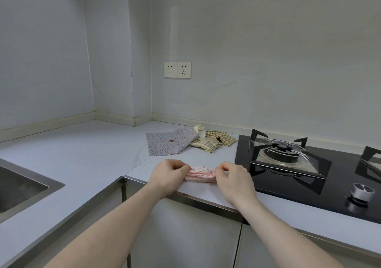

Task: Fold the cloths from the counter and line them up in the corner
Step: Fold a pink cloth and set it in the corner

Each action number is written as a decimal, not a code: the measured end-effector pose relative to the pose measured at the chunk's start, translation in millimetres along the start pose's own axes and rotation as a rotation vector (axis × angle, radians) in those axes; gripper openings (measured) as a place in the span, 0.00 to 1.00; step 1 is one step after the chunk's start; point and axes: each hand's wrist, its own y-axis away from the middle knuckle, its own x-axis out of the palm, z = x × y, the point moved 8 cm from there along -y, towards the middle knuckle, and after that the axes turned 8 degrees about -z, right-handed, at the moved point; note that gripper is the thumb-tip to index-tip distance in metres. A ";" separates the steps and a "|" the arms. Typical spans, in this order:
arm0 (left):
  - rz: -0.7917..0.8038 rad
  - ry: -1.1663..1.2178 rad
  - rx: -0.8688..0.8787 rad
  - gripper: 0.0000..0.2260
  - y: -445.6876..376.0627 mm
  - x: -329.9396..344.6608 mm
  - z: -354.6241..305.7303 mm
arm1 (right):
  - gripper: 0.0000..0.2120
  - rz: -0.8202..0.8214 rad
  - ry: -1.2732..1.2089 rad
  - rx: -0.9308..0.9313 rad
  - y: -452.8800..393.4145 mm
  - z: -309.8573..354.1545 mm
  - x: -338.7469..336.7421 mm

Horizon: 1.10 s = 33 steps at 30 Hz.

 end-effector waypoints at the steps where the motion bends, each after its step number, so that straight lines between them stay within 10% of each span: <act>1: -0.014 -0.023 0.004 0.09 -0.9 1.0 0.9 | 0.14 -0.016 0.012 0.010 -0.2 -1.0 -1.6; 15: -0.110 -0.438 0.140 0.21 -1.3 15.7 -5.7 | 0.08 0.086 0.115 -0.020 -0.1 0.7 4.3; 22: -0.105 -0.475 0.219 0.06 3.0 15.0 -3.9 | 0.19 0.155 0.000 0.010 2.4 -0.7 3.5; 33: -0.136 -0.462 0.332 0.08 20.6 11.6 -8.6 | 0.07 0.213 -0.209 -0.049 8.5 5.0 6.5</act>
